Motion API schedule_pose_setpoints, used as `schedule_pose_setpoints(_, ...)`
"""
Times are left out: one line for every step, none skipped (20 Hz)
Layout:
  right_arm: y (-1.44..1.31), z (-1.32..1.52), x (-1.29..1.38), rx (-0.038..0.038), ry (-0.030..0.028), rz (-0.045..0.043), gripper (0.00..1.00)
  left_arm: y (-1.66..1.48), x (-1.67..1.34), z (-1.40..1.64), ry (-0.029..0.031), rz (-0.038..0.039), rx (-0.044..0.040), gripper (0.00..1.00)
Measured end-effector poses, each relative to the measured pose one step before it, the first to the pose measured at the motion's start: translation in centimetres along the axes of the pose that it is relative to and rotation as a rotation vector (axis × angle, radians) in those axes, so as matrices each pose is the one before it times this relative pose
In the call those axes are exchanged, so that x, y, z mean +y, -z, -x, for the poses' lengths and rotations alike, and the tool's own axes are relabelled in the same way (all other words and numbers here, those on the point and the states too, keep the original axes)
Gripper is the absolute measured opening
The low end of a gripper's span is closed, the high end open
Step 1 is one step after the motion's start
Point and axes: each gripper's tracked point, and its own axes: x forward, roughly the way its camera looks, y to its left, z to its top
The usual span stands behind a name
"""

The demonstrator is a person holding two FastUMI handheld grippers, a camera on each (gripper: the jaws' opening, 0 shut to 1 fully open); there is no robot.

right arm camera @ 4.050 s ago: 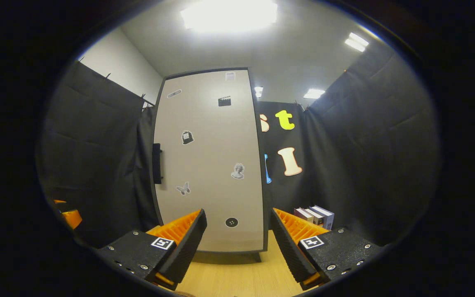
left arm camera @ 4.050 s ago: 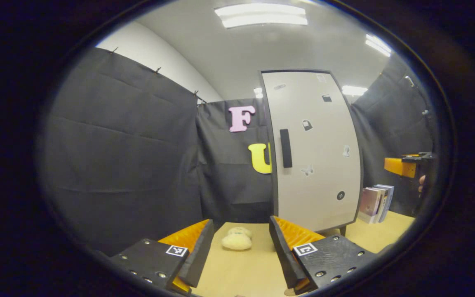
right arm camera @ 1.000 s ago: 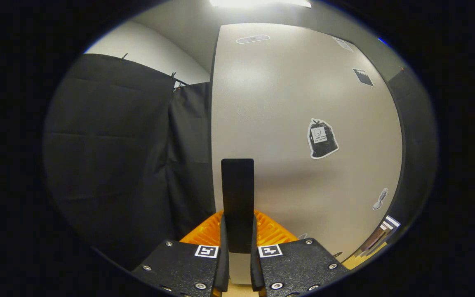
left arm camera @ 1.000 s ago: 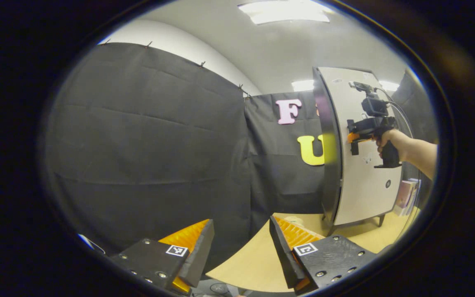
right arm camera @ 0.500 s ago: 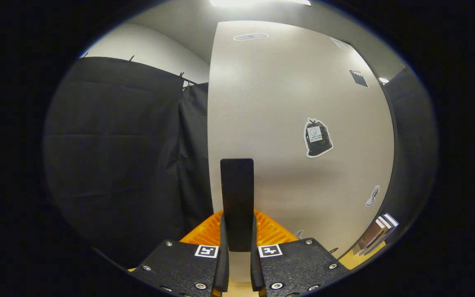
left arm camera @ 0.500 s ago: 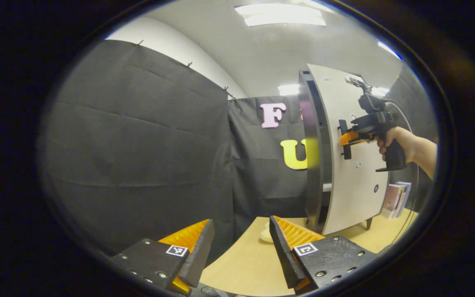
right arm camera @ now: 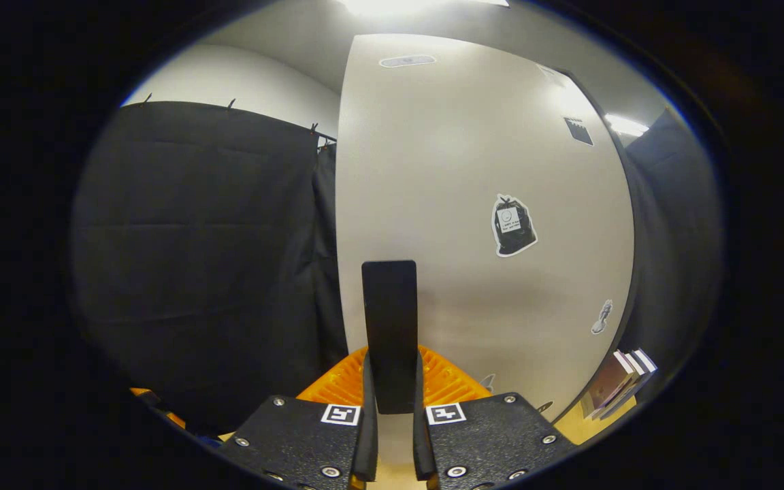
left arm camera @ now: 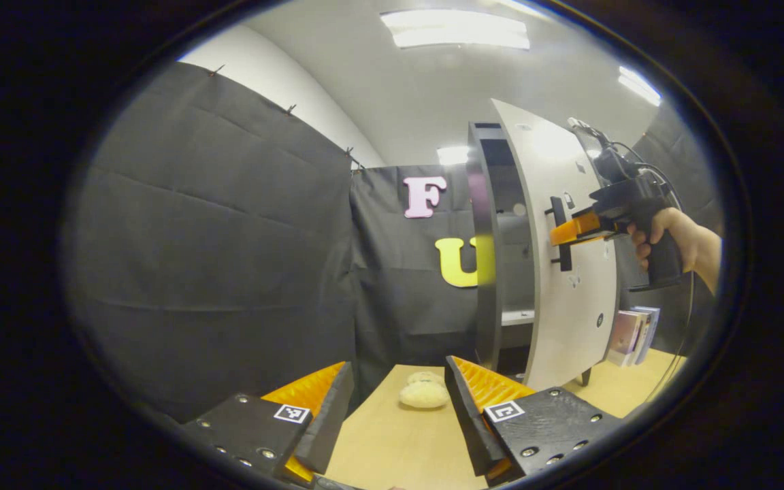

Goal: Open the cabinet door with the right hand, grasp the bottle in the cabinet with the left hand and place it on the coaster, then close the cabinet door with the right hand.

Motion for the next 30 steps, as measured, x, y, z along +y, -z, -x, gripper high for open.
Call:
schedule_pose_setpoints(-0.031,0.31,-0.05,0.00097,-0.01519,0.0017,0.21,-0.312,-0.36,-0.337,0.00318,-0.00834,-0.00024,0.82)
schedule_pose_setpoints(-0.037,0.386,-0.063,-0.00069,-0.01363,0.00616,0.21,-0.361,-0.179,0.079,0.00075,-0.00547,0.00028,0.77)
schedule_pose_setpoints(-0.037,0.468,-0.061,-0.00175,-0.0135,-0.00131,0.19,-0.602,-0.297,-0.006,0.00215,-0.00342,-0.0008,0.82)
schedule_pose_setpoints(0.113,0.102,-0.086,0.00381,-0.01286,-0.00164,0.19,-0.526,-0.289,0.059,0.00462,-0.00182,-0.00305,0.82)
schedule_pose_setpoints(-0.001,0.246,-0.092,0.0025,-0.00863,0.00054,0.19,-0.394,-0.58,0.022,0.00416,-0.00393,-0.00257,0.82)
schedule_pose_setpoints(0.047,0.194,-0.051,0.00155,-0.00588,0.00407,0.19,-0.147,-0.913,0.049,0.00169,-0.00486,-0.00005,0.77)
schedule_pose_setpoints(-0.007,0.306,-0.11,0.00134,-0.0052,0.00367,0.19,0.103,-1.2,-0.112,0.00314,-0.0021,-0.00205,0.77)
schedule_pose_setpoints(-0.025,0.263,-0.099,-0.00065,-0.00489,0.00005,0.19,-0.22,-0.879,0.211,0.00507,-0.00176,-0.00299,0.77)
schedule_pose_setpoints(-0.033,0.358,-0.09,-0.001,-0.00544,-0.00075,0.18,-0.126,-0.713,0.443,0.0032,-0.00511,-0.00139,0.77)
schedule_pose_setpoints(0.071,0.206,-0.082,0.00133,-0.00626,-0.00118,0.19,-0.133,-0.535,0.275,0.00145,-0.00635,-0.0006,0.77)
schedule_pose_setpoints(0.017,0.372,-0.06,0.00116,-0.00781,0.00068,0.19,-0.058,-0.55,0.146,0.00168,-0.00222,-0.00125,0.77)
schedule_pose_setpoints(0.007,0.186,-0.189,-0.0003,-0.00674,-0.00102,0.19,-0.158,-0.579,0.15,0.00193,0.00222,-0.00108,0.77)
schedule_pose_setpoints(0.005,0.393,-0.191,0.00176,-0.00573,-0.00053,0.19,-0.089,-0.578,0.289,0.00174,0.00444,-0.00068,0.77)
schedule_pose_setpoints(0.039,0.51,-0.187,-0.00071,-0.00437,0.00005,0.19,-0.144,-0.655,0.131,0.00315,0.00389,0.00025,0.77)
schedule_pose_setpoints(0.042,0.645,-0.153,-0.00122,-0.00291,-0.00022,0.19,-0.03,-0.679,0.128,0.00566,0.002,-0.00027,0.77)
schedule_pose_setpoints(0.06,0.524,-0.244,-0.00363,-0.00235,0.00235,0.19,-0.16,-0.639,-0.024,0.00512,-0.00153,-0.00088,0.77)
schedule_pose_setpoints(0.097,0.681,-0.32,-0.00277,-0.00318,0.0049,0.19,-0.038,-0.562,-0.083,0.00567,-0.00135,-0.00125,0.77)
schedule_pose_setpoints(0.155,0.59,-0.403,-0.00445,0.00027,-0.00108,0.19,-0.119,-0.747,-0.047,0.00767,-0.0003,0.00044,0.77)
schedule_pose_setpoints(0.04,0.659,-0.325,-0.00157,0.00045,-0.00202,0.19,0.017,-0.877,-0.112,0.00806,0.00177,0.0003,0.77)
schedule_pose_setpoints(0.034,0.436,-0.379,-0.00112,0.00088,-0.00062,0.19,-0.176,-0.76,-0.058,0.00887,0.00362,-0.00088,0.77)
schedule_pose_setpoints(-0.025,0.59,-0.304,-0.00121,0.00159,-0.00048,0.19,-0.139,-0.893,-0.186,0.01006,0.00512,-0.00241,0.77)
schedule_pose_setpoints(0.094,0.534,-0.392,-0.00026,0.00316,0.00157,0.19,-0.165,-0.906,-0.12,0.00973,0.00463,-0.00154,0.77)
schedule_pose_setpoints(0.031,0.611,-0.336,0.00124,0.0054,0.00202,0.19,0.054,-0.796,0.099,0.00983,0.00429,0.00035,0.77)
schedule_pose_setpoints(0.004,0.525,-0.368,0.00111,0.00627,0.00412,0.19,-0.137,-0.893,0.001,0.01274,0.00432,-0.00024,0.77)
schedule_pose_setpoints(-0.037,0.583,-0.303,-0.00184,0.00712,0.00197,0.19,-0.038,-0.792,-0.109,0.00939,0.00244,-0.00107,0.77)
schedule_pose_setpoints(0.039,0.399,-0.457,-0.00127,0.00505,0.00019,0.18,-0.137,-0.732,-0.027,0.00954,0.00165,-0.00277,0.77)
schedule_pose_setpoints(-0.004,0.471,-0.417,-0.00145,0.00524,-0.00258,0.18,-0.079,-0.674,0.054,0.00942,0.00114,-0.00064,0.77)
schedule_pose_setpoints(0.046,0.38,-0.368,-0.00048,0.00504,-0.00439,0.18,-0.122,-0.572,0.099,0.00889,-0.00046,-0.0003,0.77)
schedule_pose_setpoints(0.007,0.46,-0.33,-0.00011,0.00434,-0.00373,0.18,-0.025,-0.215,-0.016,0.00649,-0.00076,0.00045,0.77)
schedule_pose_setpoints(-0.016,0.369,-0.42,-0.00077,0.00383,-0.00397,0.18,-0.014,-0.412,-0.052,0.00648,0.00029,0.00092,0.77)
